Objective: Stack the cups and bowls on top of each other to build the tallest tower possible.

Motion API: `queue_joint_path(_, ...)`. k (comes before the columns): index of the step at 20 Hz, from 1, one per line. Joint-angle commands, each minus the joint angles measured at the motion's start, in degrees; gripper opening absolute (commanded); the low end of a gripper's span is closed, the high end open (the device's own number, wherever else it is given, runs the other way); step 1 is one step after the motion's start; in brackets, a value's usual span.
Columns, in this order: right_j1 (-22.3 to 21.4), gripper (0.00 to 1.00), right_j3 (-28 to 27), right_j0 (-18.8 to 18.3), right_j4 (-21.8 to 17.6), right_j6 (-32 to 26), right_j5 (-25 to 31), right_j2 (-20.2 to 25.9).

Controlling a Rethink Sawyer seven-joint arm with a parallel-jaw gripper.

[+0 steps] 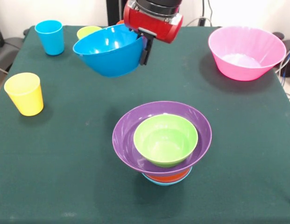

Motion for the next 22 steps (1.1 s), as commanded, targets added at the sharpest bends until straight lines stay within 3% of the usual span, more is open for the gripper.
queue_joint_path(1,0.1,0.00,-9.5,1.4,1.4,-7.4,11.3,6.8)
queue_joint_path(12,2.7,0.00,-21.4,2.1,1.5,-10.3,21.6,10.6)
queue_joint_path(22,8.8,0.00,-33.8,3.9,-0.1,-11.0,25.4,13.5)
